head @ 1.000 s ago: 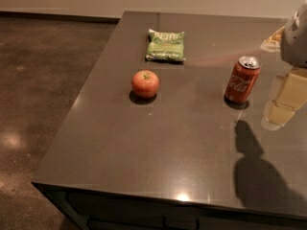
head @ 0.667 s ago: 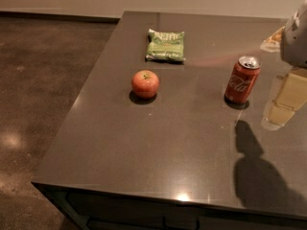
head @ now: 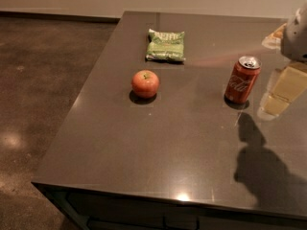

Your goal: Move coke can near green jalapeno chip bag

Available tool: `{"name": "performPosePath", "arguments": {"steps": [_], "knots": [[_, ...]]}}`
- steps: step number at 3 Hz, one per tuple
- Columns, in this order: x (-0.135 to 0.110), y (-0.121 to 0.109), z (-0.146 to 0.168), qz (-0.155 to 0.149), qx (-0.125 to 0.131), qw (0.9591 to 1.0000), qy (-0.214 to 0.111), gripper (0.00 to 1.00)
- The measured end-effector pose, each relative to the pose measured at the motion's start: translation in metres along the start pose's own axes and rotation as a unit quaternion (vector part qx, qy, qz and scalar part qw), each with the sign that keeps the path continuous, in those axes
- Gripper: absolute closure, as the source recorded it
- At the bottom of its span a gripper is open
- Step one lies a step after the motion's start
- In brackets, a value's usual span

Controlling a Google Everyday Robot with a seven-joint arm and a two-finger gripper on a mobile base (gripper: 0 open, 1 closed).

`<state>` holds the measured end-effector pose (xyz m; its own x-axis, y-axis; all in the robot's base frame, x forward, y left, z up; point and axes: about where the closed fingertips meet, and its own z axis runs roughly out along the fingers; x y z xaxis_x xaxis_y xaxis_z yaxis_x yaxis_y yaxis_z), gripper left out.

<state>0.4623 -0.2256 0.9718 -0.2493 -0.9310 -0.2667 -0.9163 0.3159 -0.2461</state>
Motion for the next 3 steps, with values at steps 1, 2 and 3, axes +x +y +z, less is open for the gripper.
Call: {"name": "performPosePath", "arguments": {"steps": [1, 2, 3], "knots": [[0.004, -0.023, 0.014, 0.019, -0.003, 0.9997, -0.018, 0.0], [0.011, -0.048, 0.031, 0.048, -0.007, 0.9983, -0.033, 0.0], [0.013, -0.069, 0.049, 0.073, -0.009, 0.9962, -0.046, 0.0]]}}
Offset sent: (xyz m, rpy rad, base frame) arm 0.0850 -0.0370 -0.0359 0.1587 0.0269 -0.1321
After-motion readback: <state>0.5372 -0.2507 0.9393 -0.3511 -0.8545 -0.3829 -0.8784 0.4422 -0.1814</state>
